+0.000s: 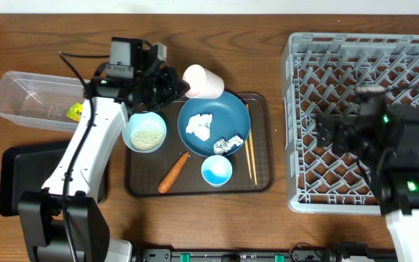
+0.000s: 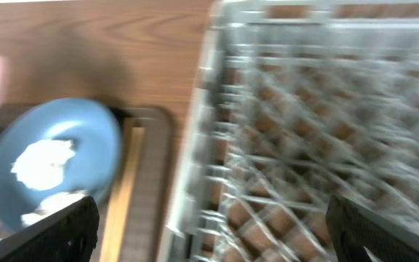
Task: Sort waste into correct bins and load items into the dishwasher rack
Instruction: 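Hand the pink cup from the left gripper to the right gripper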
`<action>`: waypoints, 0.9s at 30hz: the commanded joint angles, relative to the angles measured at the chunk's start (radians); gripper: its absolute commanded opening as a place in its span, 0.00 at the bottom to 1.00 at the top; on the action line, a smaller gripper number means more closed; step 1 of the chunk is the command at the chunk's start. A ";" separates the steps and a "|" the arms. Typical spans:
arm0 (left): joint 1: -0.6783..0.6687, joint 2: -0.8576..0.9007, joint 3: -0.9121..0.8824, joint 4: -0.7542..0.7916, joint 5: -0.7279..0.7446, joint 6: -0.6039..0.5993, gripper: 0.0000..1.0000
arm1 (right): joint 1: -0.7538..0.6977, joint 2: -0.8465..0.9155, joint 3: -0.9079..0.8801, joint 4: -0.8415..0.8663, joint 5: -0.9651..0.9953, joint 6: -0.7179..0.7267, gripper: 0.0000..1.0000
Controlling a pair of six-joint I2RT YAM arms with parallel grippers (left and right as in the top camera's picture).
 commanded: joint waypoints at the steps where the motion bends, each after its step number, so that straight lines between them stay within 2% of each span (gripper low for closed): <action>1: 0.003 0.009 0.007 -0.036 0.235 -0.176 0.06 | 0.011 0.091 0.016 0.060 -0.383 -0.093 0.99; 3: -0.003 0.010 0.007 -0.039 0.312 -0.206 0.06 | 0.011 0.145 0.016 0.102 -0.591 -0.171 0.99; 7: -0.020 0.010 0.007 -0.038 0.411 -0.255 0.06 | 0.011 0.258 0.016 0.203 -0.943 -0.235 0.99; 12: -0.035 0.010 0.007 -0.037 0.458 -0.297 0.06 | 0.011 0.364 0.016 0.299 -1.186 -0.274 0.99; 16: -0.054 0.010 0.007 -0.037 0.504 -0.313 0.06 | 0.011 0.422 0.016 0.357 -1.256 -0.277 0.99; 27: -0.178 0.010 0.007 -0.014 0.504 -0.347 0.06 | 0.011 0.462 0.016 0.427 -1.246 -0.276 0.99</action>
